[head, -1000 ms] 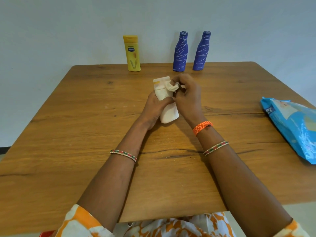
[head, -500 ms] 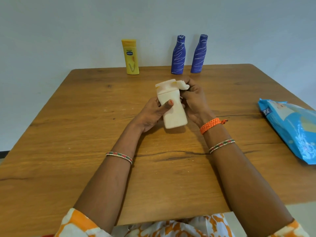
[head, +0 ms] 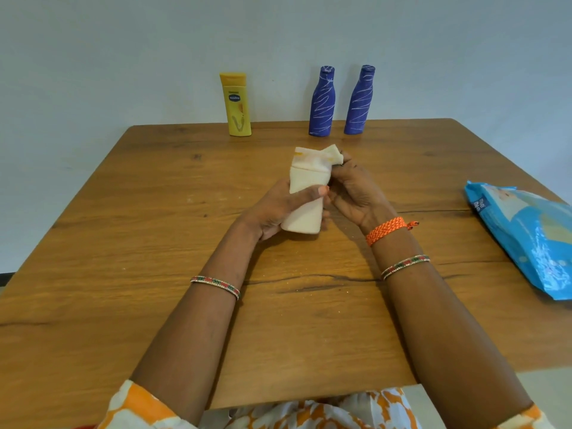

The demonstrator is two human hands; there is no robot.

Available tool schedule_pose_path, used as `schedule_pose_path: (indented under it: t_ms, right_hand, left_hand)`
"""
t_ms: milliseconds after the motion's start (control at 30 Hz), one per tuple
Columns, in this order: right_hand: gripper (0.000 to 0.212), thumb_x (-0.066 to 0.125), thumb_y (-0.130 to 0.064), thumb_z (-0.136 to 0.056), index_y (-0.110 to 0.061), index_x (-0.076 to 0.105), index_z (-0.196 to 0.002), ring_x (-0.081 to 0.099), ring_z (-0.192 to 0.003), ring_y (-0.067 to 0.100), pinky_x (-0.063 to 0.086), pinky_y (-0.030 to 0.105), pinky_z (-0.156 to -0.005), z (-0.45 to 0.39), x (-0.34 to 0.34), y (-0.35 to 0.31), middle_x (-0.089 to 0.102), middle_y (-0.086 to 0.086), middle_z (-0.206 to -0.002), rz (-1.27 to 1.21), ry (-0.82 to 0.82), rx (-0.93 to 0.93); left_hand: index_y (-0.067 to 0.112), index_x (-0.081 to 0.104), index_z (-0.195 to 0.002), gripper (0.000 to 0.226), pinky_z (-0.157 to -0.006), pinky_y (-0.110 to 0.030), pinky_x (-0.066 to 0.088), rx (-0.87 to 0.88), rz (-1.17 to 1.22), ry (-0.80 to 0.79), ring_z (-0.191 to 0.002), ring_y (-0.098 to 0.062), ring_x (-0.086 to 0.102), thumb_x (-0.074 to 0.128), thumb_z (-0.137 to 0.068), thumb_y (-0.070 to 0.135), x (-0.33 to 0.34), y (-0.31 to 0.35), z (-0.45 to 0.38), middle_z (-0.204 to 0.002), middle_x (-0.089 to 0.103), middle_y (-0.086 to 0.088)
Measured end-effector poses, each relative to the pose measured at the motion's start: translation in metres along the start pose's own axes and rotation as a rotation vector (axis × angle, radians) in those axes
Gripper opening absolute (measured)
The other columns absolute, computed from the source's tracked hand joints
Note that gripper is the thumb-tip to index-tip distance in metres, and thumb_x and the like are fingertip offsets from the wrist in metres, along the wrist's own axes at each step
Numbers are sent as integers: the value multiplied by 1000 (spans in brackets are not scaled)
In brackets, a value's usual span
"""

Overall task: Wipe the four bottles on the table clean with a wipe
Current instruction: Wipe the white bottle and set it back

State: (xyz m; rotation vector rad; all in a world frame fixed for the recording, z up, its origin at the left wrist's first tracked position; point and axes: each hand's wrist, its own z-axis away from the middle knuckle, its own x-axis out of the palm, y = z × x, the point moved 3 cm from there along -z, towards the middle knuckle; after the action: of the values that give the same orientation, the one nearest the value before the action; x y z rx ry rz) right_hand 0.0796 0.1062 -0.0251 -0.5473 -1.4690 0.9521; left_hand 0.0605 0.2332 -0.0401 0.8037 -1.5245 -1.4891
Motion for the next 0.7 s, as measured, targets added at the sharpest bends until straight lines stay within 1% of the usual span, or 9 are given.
schedule_pose_path:
  t_ms: [33,100,200,267,333,433,567,633,700]
  right_hand:
    - [19,47,4,-91,-11,54,-100,61,-95,24,53,44,-87,0,-1,0,61,11,-102,-22,51,-36]
    - [20,50,7,-88,-12,56,-94,60,-98,24,52,40,-88,1,2,-1,62,9,-101,25,107,-125]
    - [17,59,5,-84,-11,60,-89,63,-99,22,55,36,-86,3,11,2,65,8,-99,313,182,-299]
    - [14,63,2,-82,-11,62,-87,64,-95,18,54,31,-83,7,21,4,67,7,-94,578,247,-485]
    - [15,63,2,-78,-11,62,-85,61,-90,14,50,25,-78,14,32,6,64,3,-91,856,256,-738]
    - [15,64,0,-78,-8,64,-91,54,-95,18,44,24,-79,25,52,6,59,7,-96,1241,195,-1010]
    - [24,61,7,-82,3,63,-106,52,-100,33,50,40,-79,33,71,8,57,23,-105,1472,253,-1072]
    - [28,52,12,-86,11,58,-112,46,-106,45,45,48,-84,36,72,6,52,33,-112,1486,175,-1020]
    - [21,57,-1,-82,4,64,-102,52,-99,36,50,43,-73,38,66,5,56,25,-103,1601,64,-1092]
  left_hand:
    - [8,55,-110,24,-78,-48,57,17,-22,66,-82,-27,66,63,-88,8,-4,-2,-3,-89,65,-11]
    - [7,51,-121,41,-86,-52,53,43,-114,201,-90,-27,63,67,-84,5,-7,-1,-7,-94,63,-9]
    - [15,41,-132,61,-87,-45,52,59,-165,316,-96,-23,60,67,-78,2,-9,-1,-11,-103,61,-9]
    - [18,41,-132,68,-89,-53,52,87,-176,312,-103,-31,61,72,-71,9,-7,-3,-14,-113,60,-17]
    - [15,42,-130,66,-84,-53,54,103,-207,336,-106,-30,62,76,-73,16,-10,-8,-21,-115,62,-15]
    - [12,45,-130,45,-83,-36,53,199,-232,405,-108,-20,58,57,-88,25,-4,-4,-16,-117,59,-6]
    - [30,38,-132,52,-98,-49,42,307,-729,561,-125,-27,44,48,-87,53,-21,-30,-33,-133,47,-3]
    - [29,37,-135,62,-96,-60,39,280,-696,692,-126,-34,44,45,-85,65,-44,-50,-48,-136,47,-6]
    - [36,50,-119,40,-91,-57,44,297,-698,706,-112,-23,56,57,-83,52,-40,-28,-35,-116,61,4]
